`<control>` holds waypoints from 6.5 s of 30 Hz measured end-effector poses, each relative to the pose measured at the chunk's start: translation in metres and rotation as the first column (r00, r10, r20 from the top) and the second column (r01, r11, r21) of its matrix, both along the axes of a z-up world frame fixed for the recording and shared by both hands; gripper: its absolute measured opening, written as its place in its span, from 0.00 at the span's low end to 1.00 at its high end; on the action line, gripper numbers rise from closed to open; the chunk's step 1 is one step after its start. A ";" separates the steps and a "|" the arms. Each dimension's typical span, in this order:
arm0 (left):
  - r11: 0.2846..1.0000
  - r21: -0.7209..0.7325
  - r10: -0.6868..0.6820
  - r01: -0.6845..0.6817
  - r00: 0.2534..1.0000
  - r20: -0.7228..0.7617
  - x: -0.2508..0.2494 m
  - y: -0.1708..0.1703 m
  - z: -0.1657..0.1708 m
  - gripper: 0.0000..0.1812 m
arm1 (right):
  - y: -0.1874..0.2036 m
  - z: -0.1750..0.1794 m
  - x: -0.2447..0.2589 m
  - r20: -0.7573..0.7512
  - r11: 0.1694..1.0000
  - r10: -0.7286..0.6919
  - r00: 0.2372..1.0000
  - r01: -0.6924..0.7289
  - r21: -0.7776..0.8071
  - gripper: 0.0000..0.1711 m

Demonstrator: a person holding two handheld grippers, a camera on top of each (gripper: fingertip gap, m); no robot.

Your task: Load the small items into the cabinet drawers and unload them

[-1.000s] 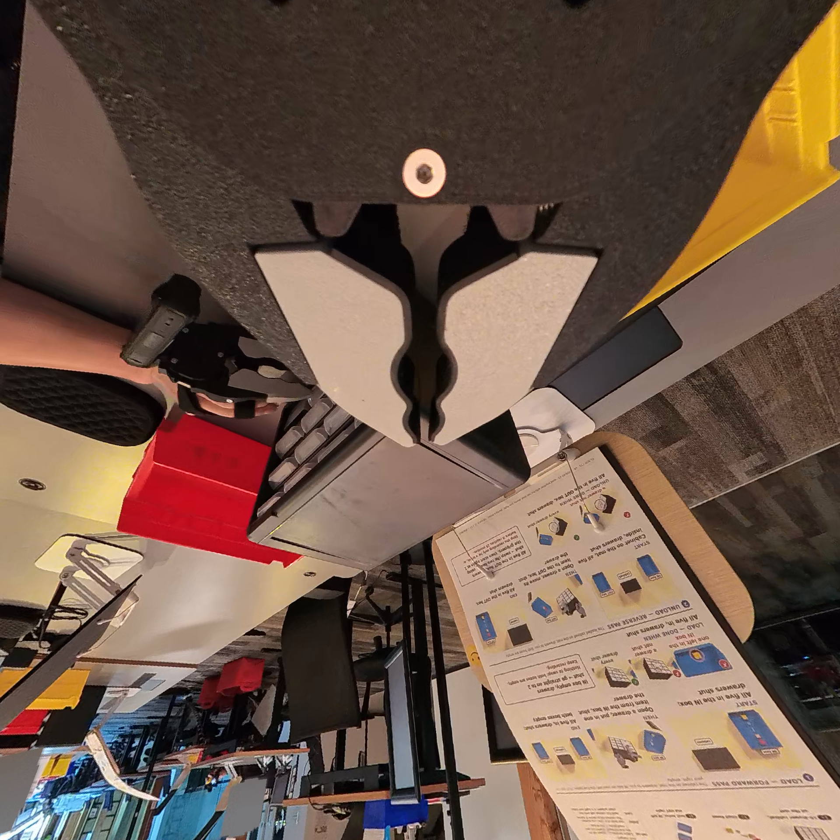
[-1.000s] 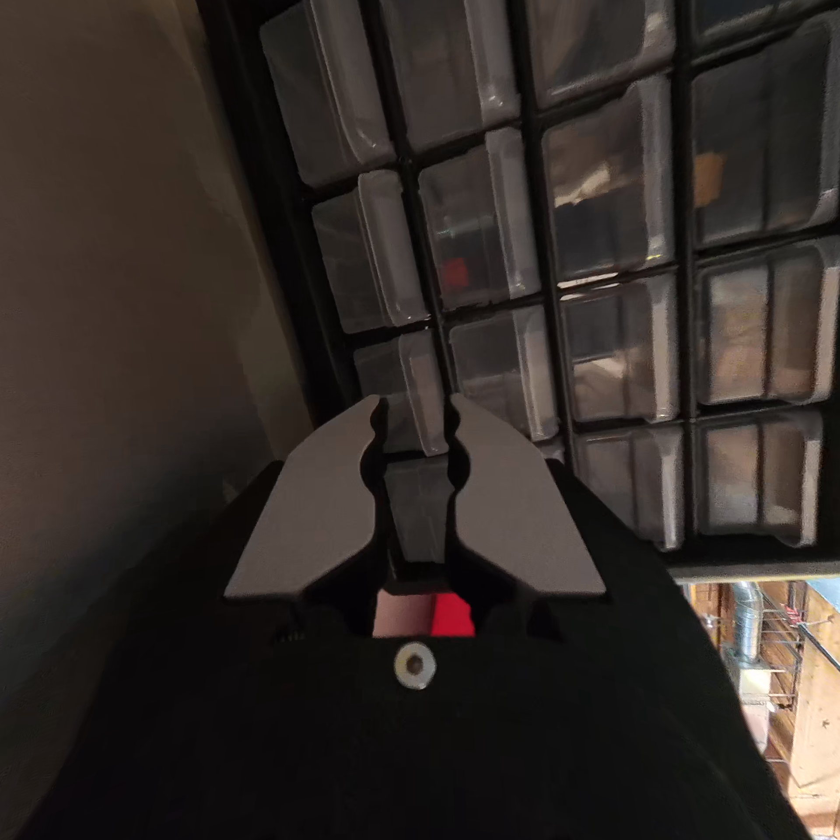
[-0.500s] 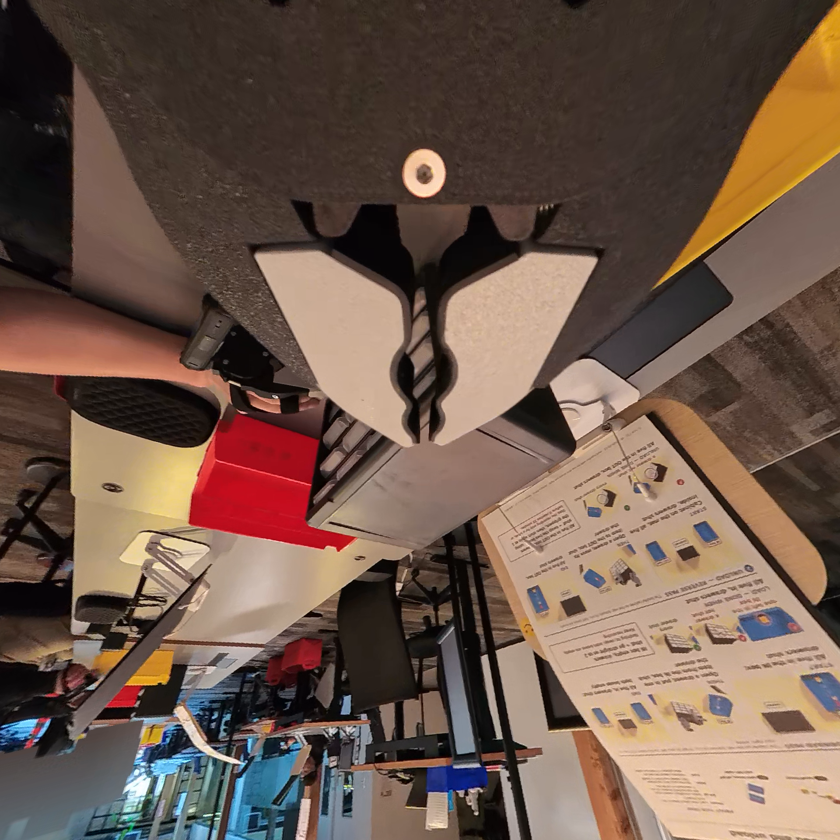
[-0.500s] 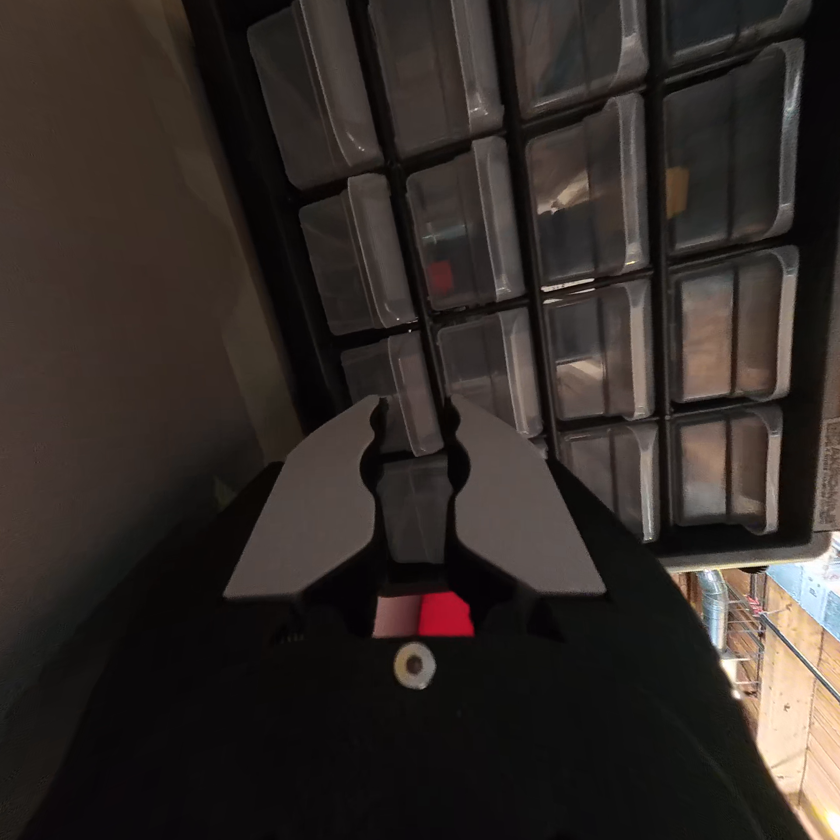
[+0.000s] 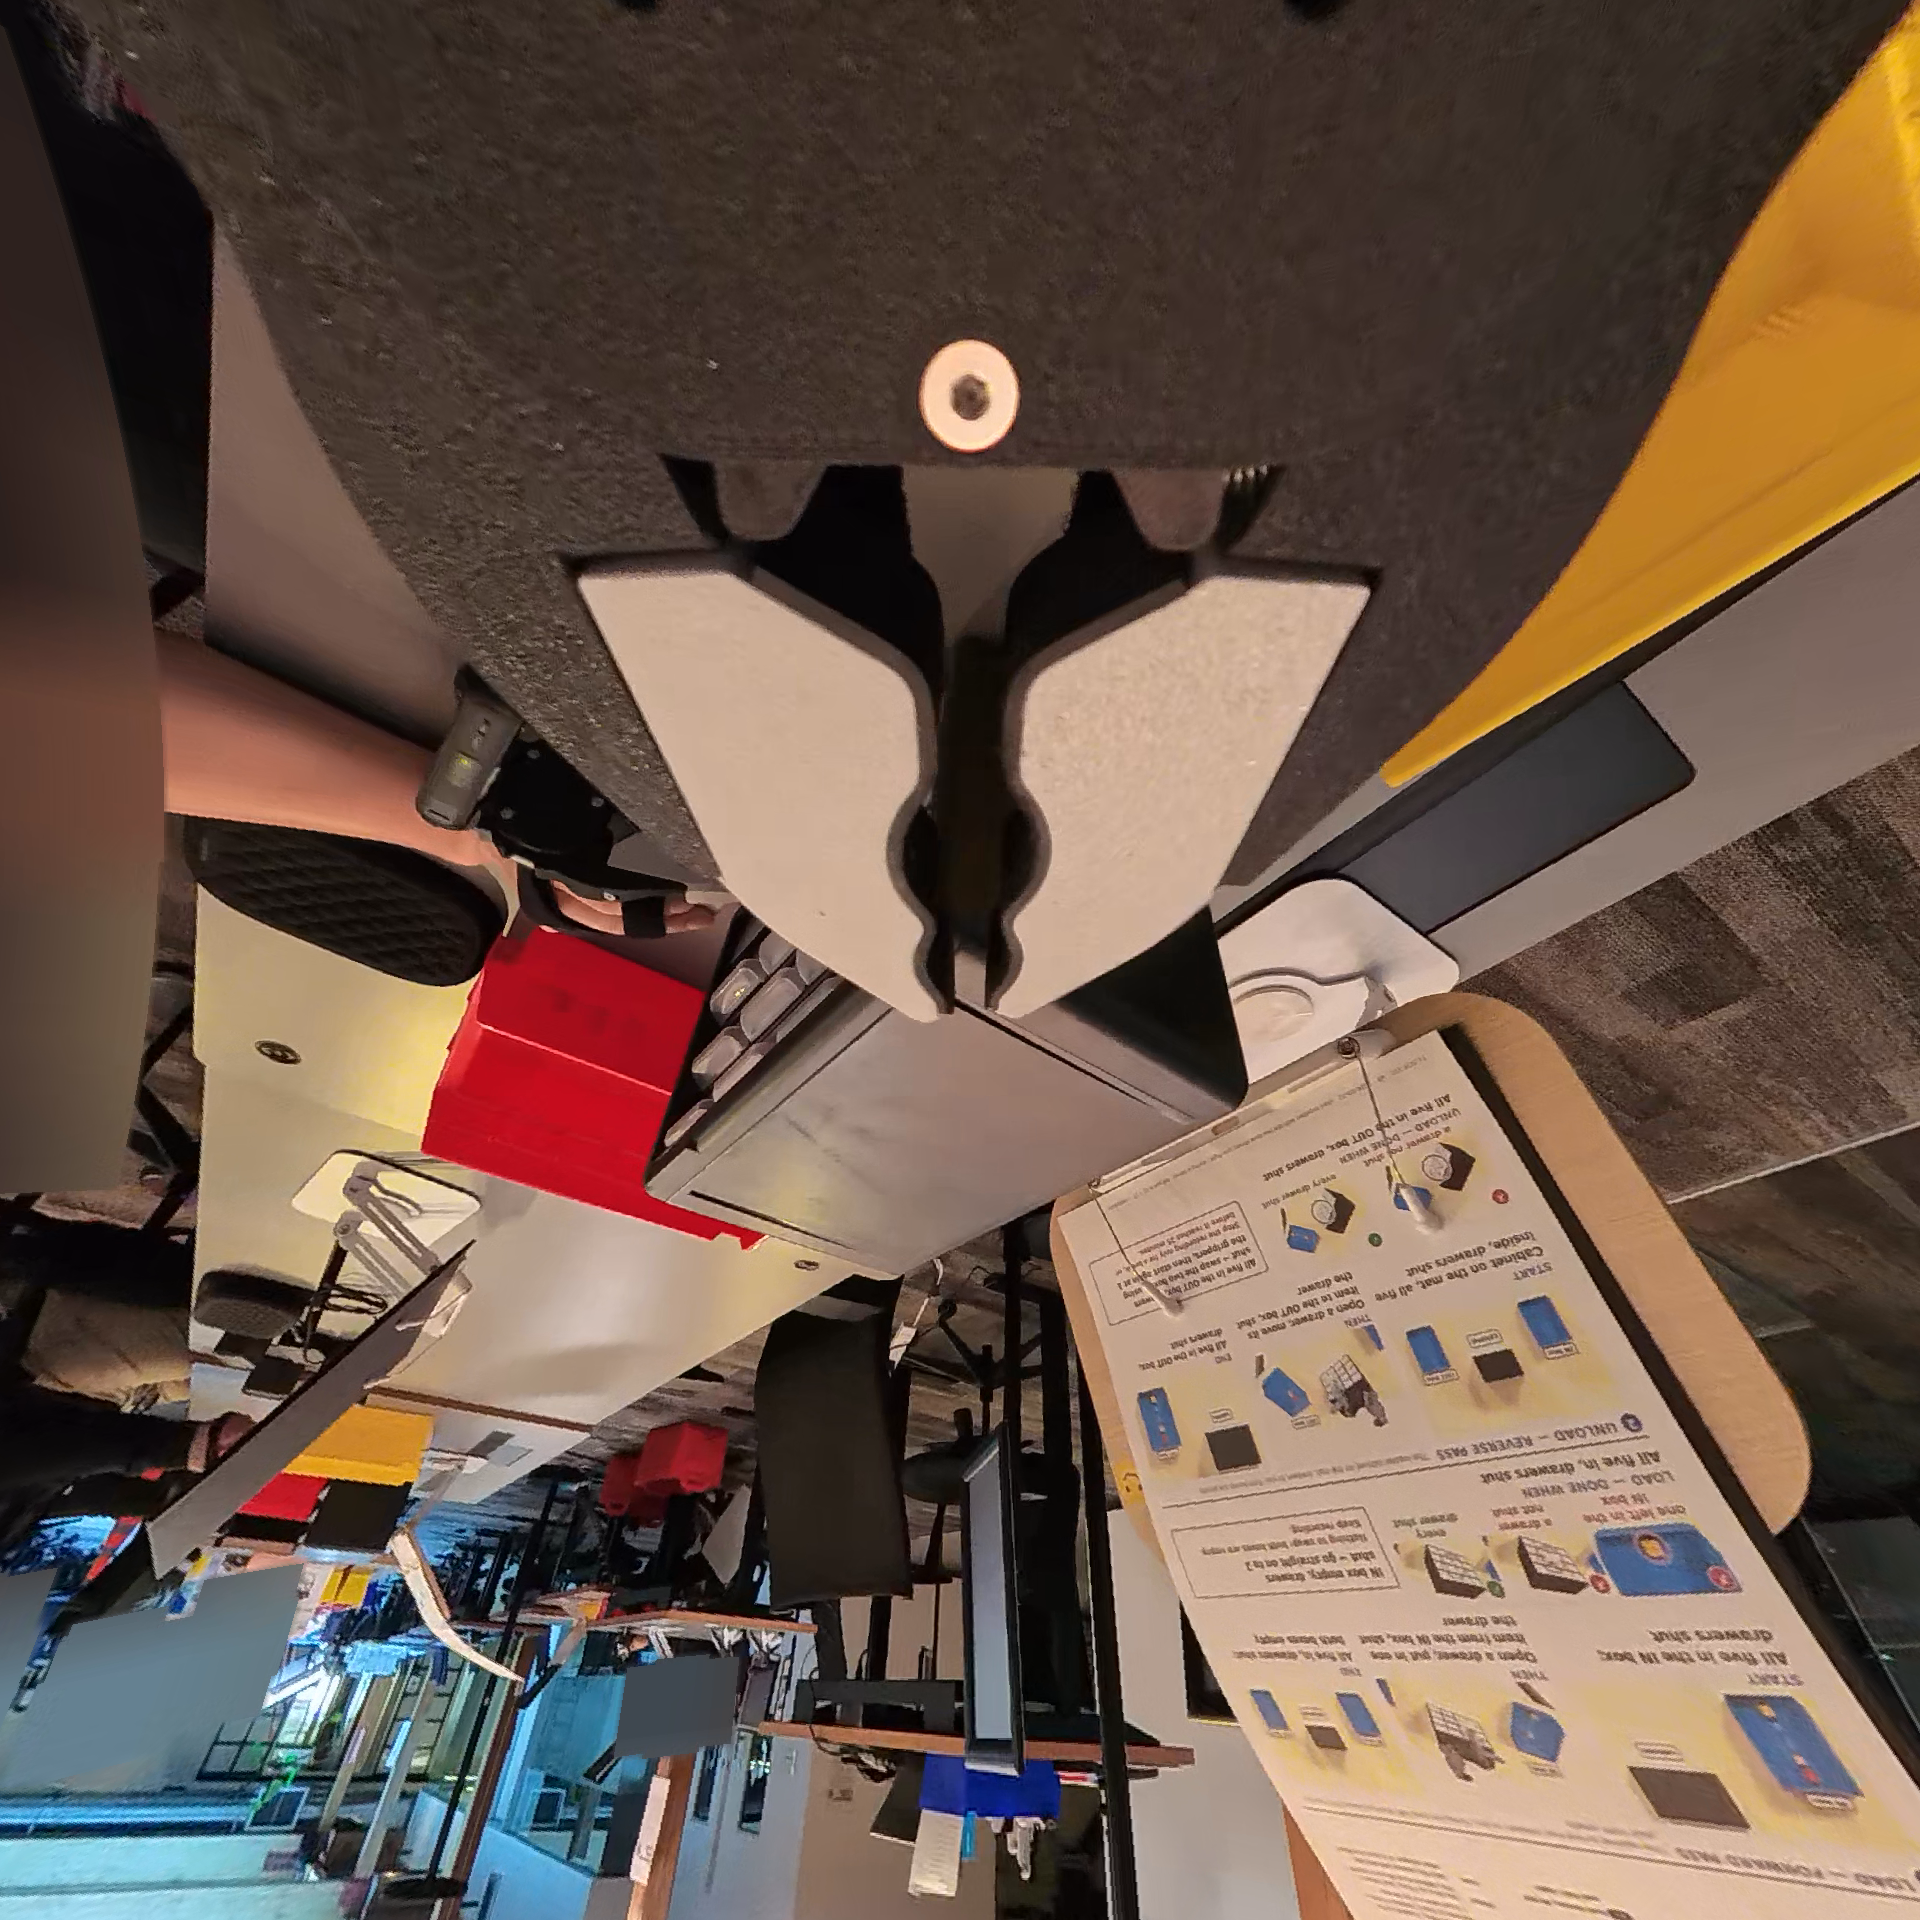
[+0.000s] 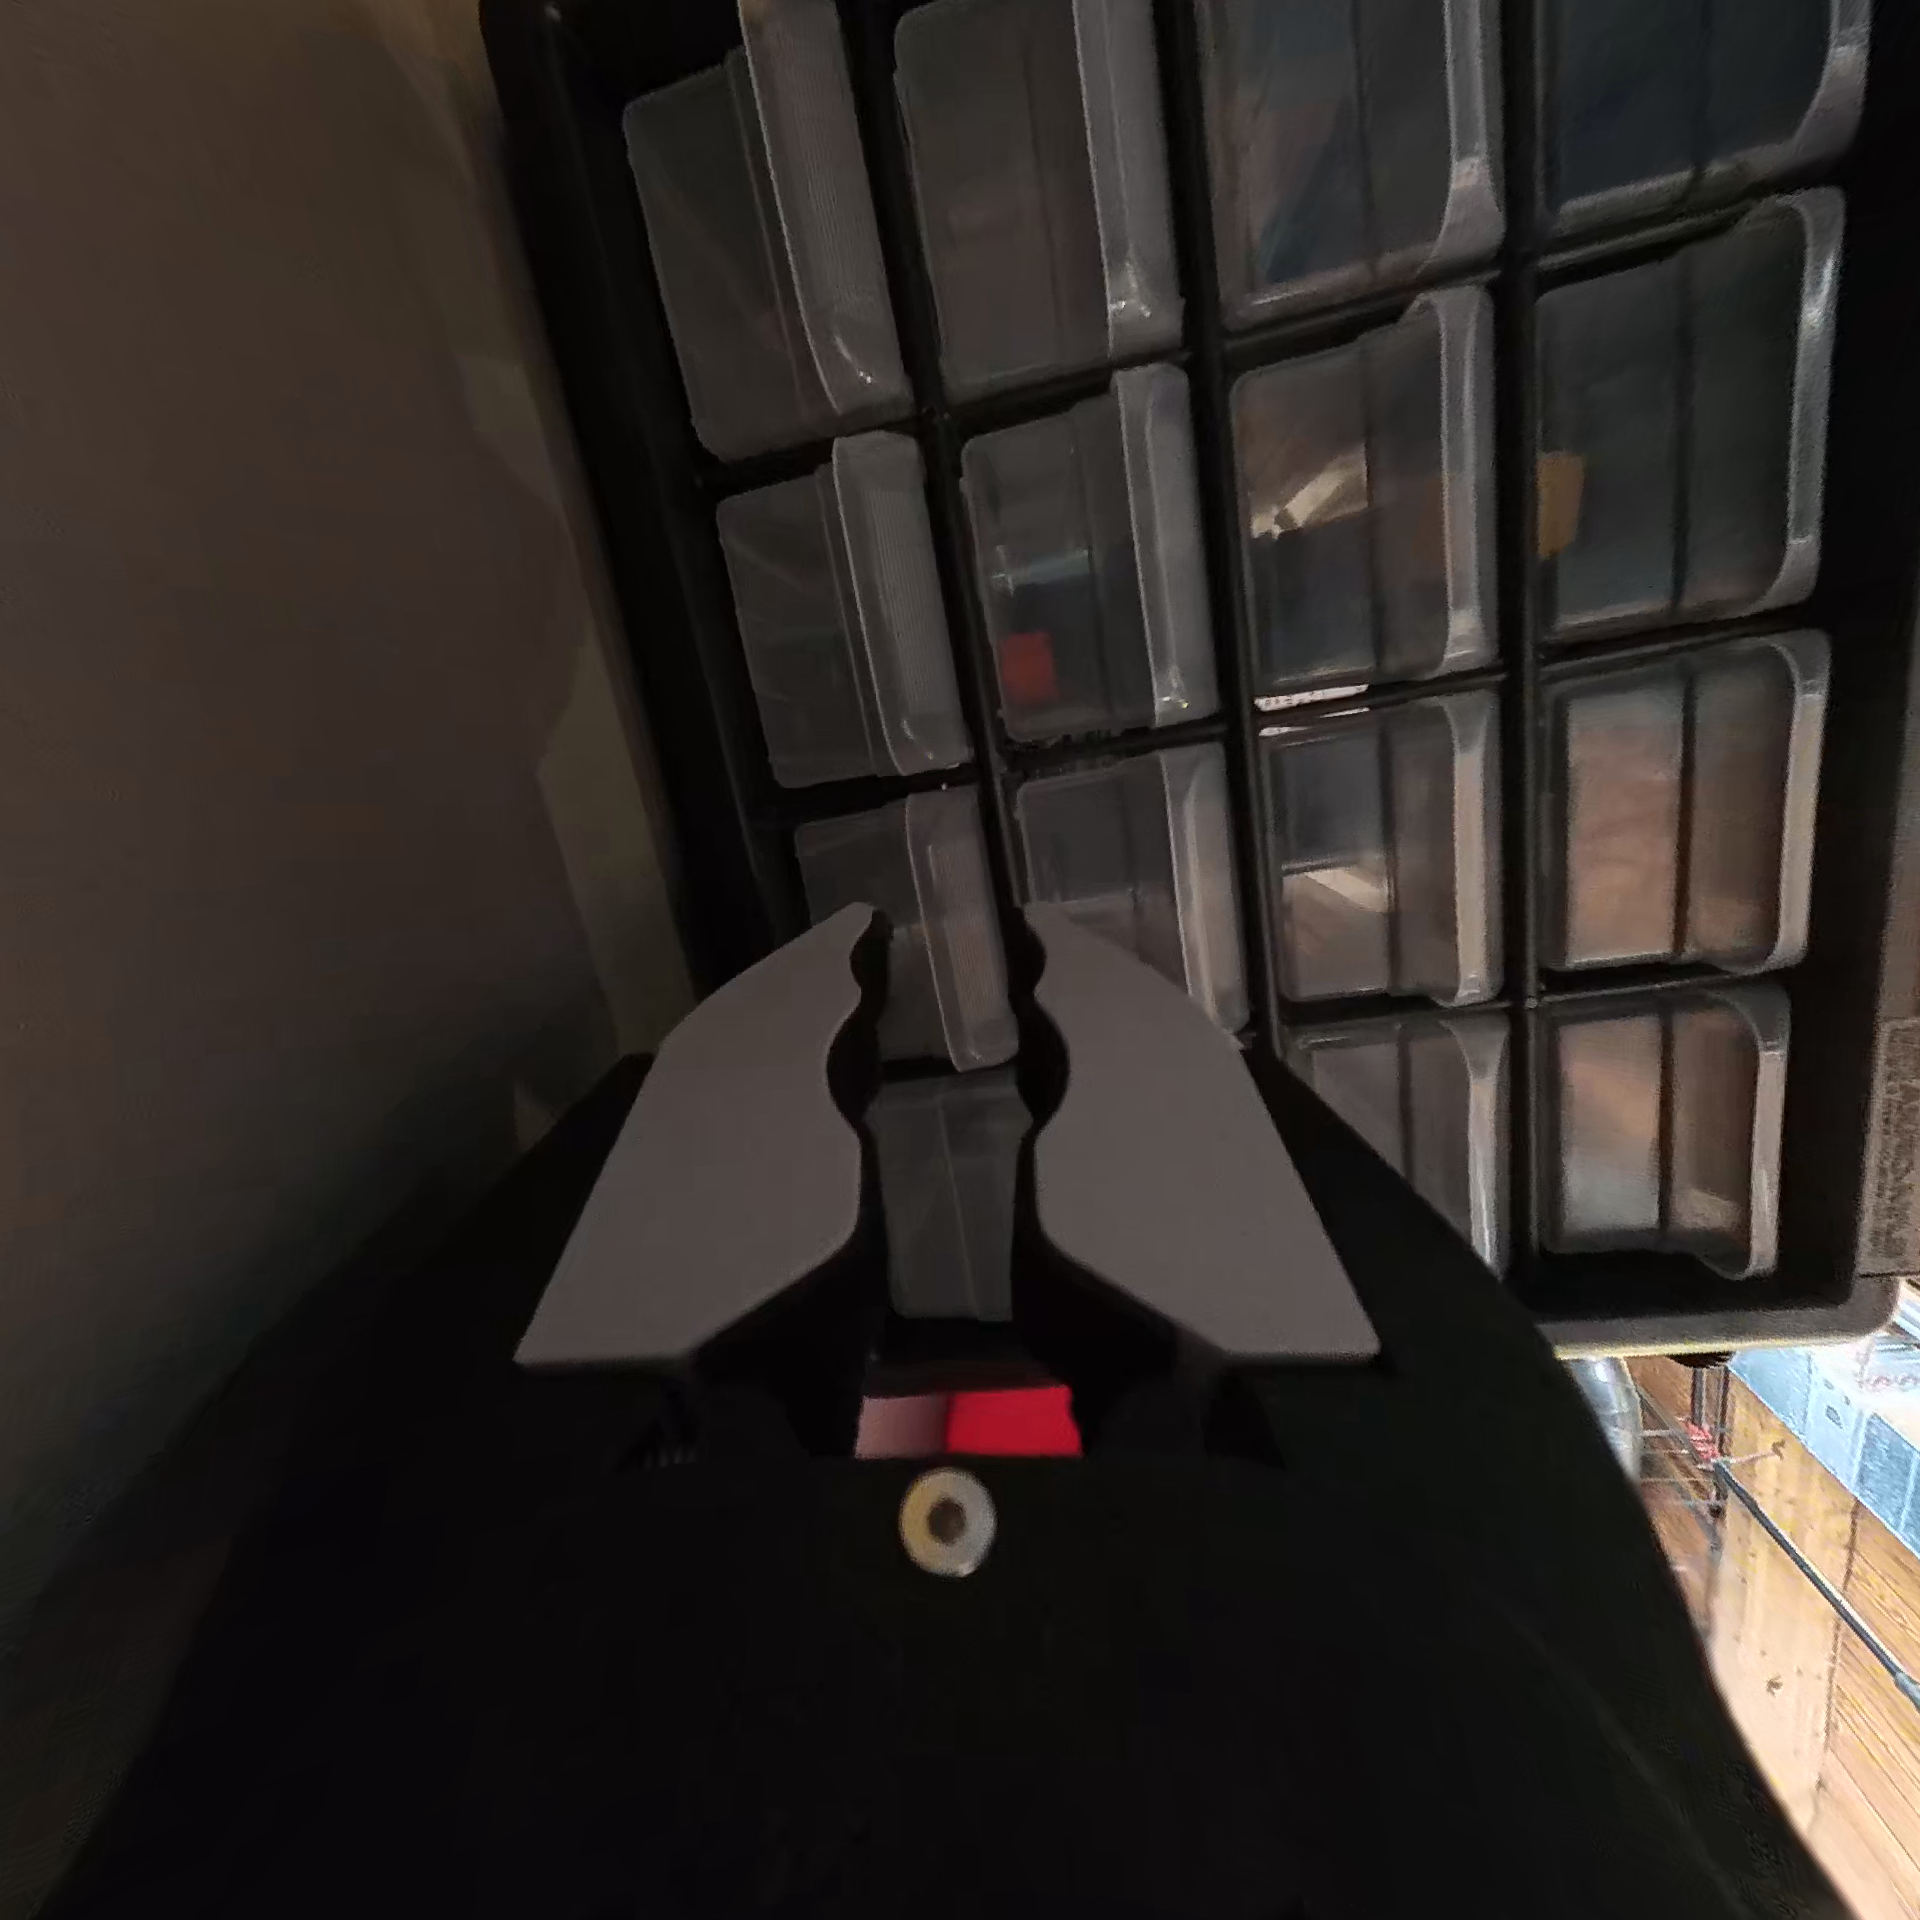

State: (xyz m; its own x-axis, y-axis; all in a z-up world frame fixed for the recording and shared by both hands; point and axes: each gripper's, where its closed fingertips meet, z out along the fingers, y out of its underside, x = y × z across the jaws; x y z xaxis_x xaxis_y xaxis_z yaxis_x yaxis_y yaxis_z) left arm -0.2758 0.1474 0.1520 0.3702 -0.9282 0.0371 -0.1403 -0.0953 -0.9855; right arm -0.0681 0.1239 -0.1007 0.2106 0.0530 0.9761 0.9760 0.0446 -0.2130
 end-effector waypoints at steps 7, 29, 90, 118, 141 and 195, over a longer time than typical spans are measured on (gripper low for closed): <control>1.000 -0.023 -0.010 0.008 0.997 -0.081 0.018 -0.005 -0.017 0.03 | 0.002 0.001 0.002 0.031 1.000 -0.018 0.999 0.017 0.022 0.13; 1.000 -0.005 0.012 -0.013 0.988 -0.155 0.037 0.002 -0.029 0.03 | -0.003 -0.001 0.008 0.059 0.999 -0.045 0.997 0.044 0.022 0.07; 0.988 -0.054 0.134 -0.143 0.980 -0.146 -0.010 0.019 -0.034 0.05 | -0.090 0.050 -0.013 -0.451 0.978 0.104 0.886 -0.175 -0.117 0.14; 0.928 -0.289 -0.371 0.236 0.666 -0.648 -0.119 0.001 -0.164 0.08 | -0.035 0.257 -0.056 -0.760 0.791 0.428 0.488 -0.609 0.054 0.13; 0.808 -0.512 -0.584 0.293 0.282 -0.761 -0.099 -0.017 -0.294 0.20 | -0.022 0.256 -0.032 -0.717 0.865 0.388 0.579 -0.497 0.067 0.13; 0.941 -0.233 -0.325 0.246 0.462 -0.825 -0.102 0.009 -0.289 0.06 | -0.040 0.280 -0.005 -0.711 0.853 0.450 0.540 -0.497 0.162 0.12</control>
